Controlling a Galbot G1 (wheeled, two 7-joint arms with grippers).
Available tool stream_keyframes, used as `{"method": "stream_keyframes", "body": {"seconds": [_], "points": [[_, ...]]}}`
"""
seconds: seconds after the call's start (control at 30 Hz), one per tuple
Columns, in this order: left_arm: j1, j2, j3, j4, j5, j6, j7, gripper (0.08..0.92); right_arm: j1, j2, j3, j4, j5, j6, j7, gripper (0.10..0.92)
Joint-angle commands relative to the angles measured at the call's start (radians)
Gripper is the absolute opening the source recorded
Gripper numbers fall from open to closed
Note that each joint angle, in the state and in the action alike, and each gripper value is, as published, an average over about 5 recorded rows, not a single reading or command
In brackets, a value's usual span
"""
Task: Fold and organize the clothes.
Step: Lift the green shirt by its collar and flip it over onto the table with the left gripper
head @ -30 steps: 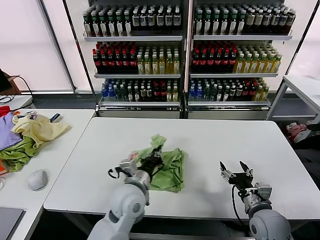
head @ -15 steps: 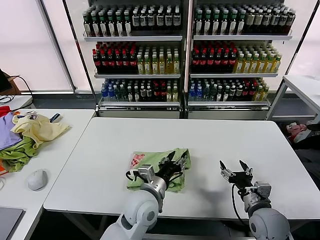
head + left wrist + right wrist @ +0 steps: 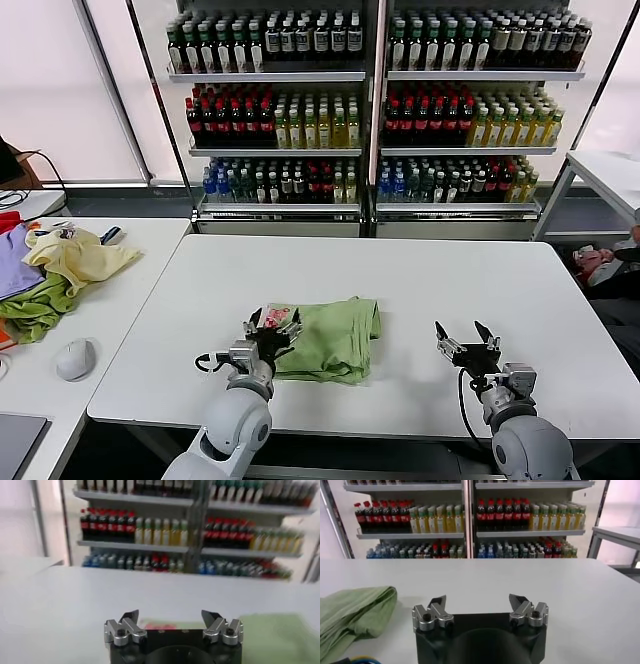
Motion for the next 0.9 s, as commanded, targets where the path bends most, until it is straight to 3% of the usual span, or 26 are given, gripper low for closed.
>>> {"method": "stream_keyframes", "body": {"seconds": [0.03,0.13,0.53,0.9], "points": [[0.031,0.035,-0.015,0.079,0.103,0.074,-0.033,0.818,-0.005,0.003,0.006,0.016,-0.005,-0.004,0.001,0.823],[0.032,0.034,-0.01,0.061,0.065,0.103,-0.028,0.774,-0.01,0.004,0.011,0.026,-0.005,-0.006,0.001,0.823],[0.019,0.042,-0.05,0.031,-0.194,0.127,-0.005,0.434,-0.02,0.011,0.018,0.047,-0.005,-0.011,0.002,0.823],[0.023,0.088,-0.28,-0.076,-0.575,0.109,-0.014,0.138,-0.027,0.005,0.023,0.063,0.002,-0.008,0.002,0.823]]}}
